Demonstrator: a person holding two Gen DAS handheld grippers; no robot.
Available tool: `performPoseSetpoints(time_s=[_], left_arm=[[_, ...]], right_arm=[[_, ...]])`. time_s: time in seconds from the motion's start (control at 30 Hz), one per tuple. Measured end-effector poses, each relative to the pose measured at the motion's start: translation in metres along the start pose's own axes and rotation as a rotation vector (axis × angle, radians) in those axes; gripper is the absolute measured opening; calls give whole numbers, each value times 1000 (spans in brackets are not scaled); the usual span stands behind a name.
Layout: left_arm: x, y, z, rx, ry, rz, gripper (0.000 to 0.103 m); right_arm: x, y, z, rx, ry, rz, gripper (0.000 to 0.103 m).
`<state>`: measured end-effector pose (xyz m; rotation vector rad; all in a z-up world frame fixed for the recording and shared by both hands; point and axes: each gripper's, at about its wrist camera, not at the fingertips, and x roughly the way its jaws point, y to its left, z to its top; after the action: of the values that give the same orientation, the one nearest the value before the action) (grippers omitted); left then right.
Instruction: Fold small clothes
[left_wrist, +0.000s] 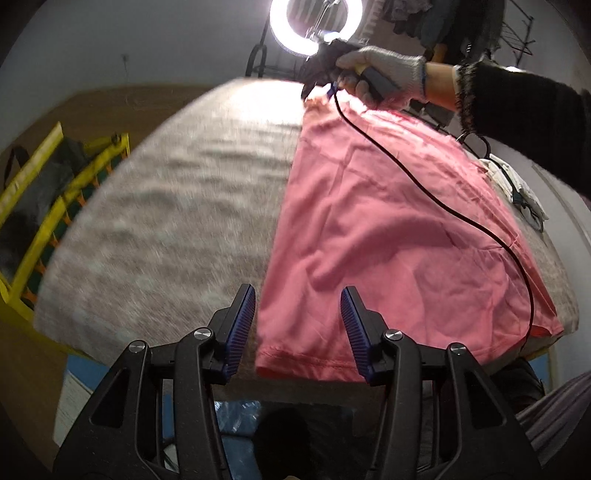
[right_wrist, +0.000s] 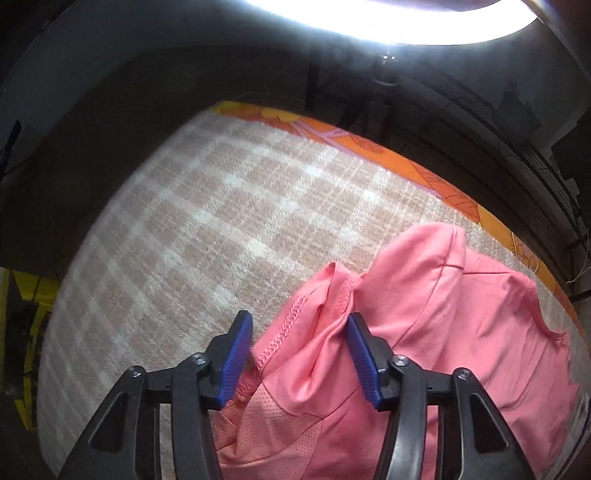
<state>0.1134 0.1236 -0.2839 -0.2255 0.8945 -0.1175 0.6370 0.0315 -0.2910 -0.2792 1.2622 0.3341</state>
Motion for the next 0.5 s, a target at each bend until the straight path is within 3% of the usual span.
performPoseSetpoints(time_s=[0.13, 0.2, 0.27, 0.4, 0.47, 0.5], left_arm=[[0, -1, -1, -13, -11, 38, 49], [-10, 2, -1, -45, -43, 61, 51], [-14, 8, 0, -80, -47, 64, 65], [-1, 8, -4, -53, 20, 119, 66], [-2, 4, -5, -31, 12, 134, 60], [-3, 2, -5, -25, 11, 130, 44]], right_arm=[[-2, 2, -6, -14, -24, -30, 29], [-3, -1, -8, -4, -25, -24, 29], [-2, -3, -11, 1, -28, -15, 27], [-1, -2, -17, -17, -57, -42, 18], [-2, -2, -20, -18, -69, -47, 8], [-3, -3, -20, -16, -72, -45, 7]])
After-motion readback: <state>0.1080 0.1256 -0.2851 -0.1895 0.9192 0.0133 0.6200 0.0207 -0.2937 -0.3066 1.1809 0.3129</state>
